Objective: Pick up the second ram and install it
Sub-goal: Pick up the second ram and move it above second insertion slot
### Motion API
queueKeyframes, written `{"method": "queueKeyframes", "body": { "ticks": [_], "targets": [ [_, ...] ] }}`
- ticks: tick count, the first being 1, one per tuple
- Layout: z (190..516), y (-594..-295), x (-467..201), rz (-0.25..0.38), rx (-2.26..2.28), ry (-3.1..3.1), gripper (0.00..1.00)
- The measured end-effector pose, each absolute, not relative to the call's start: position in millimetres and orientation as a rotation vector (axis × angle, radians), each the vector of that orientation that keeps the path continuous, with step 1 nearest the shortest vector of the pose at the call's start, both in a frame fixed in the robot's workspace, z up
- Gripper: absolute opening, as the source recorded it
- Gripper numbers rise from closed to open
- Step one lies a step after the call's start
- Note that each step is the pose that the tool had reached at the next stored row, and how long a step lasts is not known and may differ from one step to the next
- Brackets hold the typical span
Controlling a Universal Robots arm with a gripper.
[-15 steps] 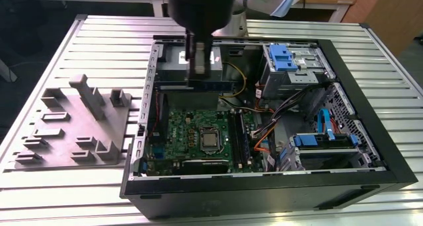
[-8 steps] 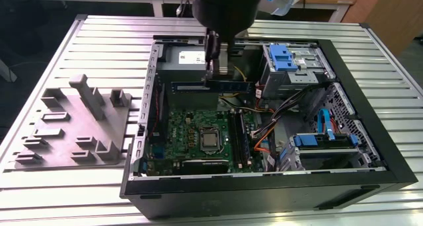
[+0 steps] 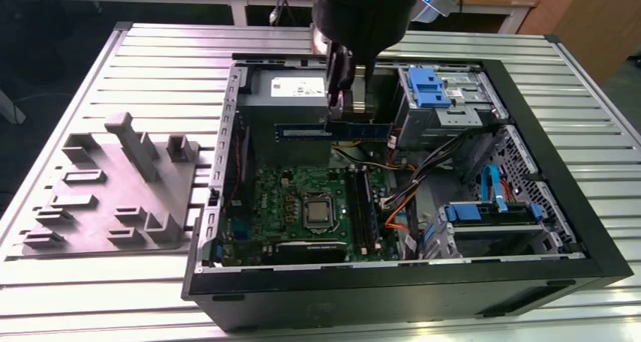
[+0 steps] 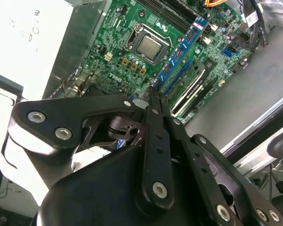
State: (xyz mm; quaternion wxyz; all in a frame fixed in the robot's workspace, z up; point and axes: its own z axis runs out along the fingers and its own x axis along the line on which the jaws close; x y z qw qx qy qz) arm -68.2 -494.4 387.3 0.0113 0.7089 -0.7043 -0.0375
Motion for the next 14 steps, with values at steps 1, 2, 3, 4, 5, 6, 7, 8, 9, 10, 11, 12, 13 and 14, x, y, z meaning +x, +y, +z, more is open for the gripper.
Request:
{"method": "queueKeyframes", "body": {
  "ticks": [1, 2, 3, 4, 5, 6, 7, 8, 9, 10, 11, 12, 13, 14],
  "targets": [
    [387, -494, -68, -0.117, 2.211, -2.197, 0.11],
    [387, -494, -68, -0.117, 2.211, -2.197, 0.11],
    [387, -494, -68, -0.117, 2.211, -2.197, 0.11],
    [387, -494, -68, -0.117, 2.211, -2.197, 0.11],
    [386, -494, -68, -0.117, 2.211, -2.197, 0.11],
    [384, -494, -68, -0.117, 2.211, -2.197, 0.11],
    [382, -494, -68, -0.117, 2.211, -2.197, 0.11],
    [380, -494, -68, -0.117, 2.211, -2.197, 0.11],
    [379, -494, -68, -0.117, 2.211, -2.197, 0.11],
    [377, -494, -68, -0.117, 2.211, -2.197, 0.11],
    [375, -494, -68, -0.117, 2.211, -2.197, 0.11],
    [373, -494, -68, -0.117, 2.211, -2.197, 0.11],
    [371, -494, -68, -0.117, 2.211, -2.197, 0.11],
    [370, -494, -68, -0.117, 2.211, -2.197, 0.11]
  ]
}}
